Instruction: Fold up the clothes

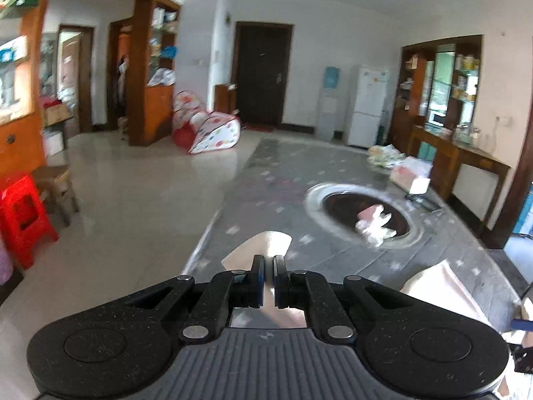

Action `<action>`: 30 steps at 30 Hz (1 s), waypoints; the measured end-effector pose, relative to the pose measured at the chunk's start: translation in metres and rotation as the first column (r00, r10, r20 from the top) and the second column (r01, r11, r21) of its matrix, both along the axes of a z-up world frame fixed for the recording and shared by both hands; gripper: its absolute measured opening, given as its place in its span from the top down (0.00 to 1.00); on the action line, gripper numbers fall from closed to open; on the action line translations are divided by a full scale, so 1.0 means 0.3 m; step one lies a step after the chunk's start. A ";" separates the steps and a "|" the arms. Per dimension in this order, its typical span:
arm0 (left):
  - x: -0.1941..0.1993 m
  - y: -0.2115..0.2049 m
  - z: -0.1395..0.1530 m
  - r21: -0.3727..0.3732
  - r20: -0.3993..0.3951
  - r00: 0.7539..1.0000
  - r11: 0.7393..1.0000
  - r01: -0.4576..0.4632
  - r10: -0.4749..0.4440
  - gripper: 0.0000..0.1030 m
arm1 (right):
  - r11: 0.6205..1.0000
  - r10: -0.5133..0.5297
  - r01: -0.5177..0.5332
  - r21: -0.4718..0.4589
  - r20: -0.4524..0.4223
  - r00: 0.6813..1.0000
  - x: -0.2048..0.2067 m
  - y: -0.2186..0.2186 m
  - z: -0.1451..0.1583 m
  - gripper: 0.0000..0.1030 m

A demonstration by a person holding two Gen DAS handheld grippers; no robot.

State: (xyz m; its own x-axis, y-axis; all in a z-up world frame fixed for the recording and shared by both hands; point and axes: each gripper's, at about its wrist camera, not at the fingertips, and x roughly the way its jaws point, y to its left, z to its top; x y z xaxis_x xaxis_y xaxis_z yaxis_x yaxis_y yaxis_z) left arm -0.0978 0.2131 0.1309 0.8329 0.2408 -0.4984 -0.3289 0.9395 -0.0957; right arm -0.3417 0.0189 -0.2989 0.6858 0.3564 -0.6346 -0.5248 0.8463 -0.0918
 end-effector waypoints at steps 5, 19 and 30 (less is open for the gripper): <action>-0.069 0.066 -0.079 -0.031 -0.065 0.995 0.997 -0.073 0.071 0.94 | 0.990 0.139 -0.139 -0.016 -0.032 0.990 -0.045 0.081 -0.005 0.41; -0.144 0.162 -0.230 0.018 -0.241 0.955 0.985 -0.172 0.172 0.92 | 0.878 0.458 -0.477 -0.041 -0.223 0.861 -0.244 0.140 -0.031 0.53; -0.069 0.127 -0.184 0.056 -0.239 0.965 0.993 -0.101 0.111 0.55 | 0.958 0.281 -0.286 -0.032 -0.115 0.953 0.002 0.075 0.099 0.51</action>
State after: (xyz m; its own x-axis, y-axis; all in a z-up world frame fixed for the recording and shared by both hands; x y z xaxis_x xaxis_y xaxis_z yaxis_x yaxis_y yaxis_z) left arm -0.1184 0.2513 0.0758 0.6577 0.3466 -0.6688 -0.4353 0.8995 0.0381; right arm -0.3411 0.0413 -0.2693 0.4871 0.4937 -0.7204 -0.7514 0.6574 -0.0575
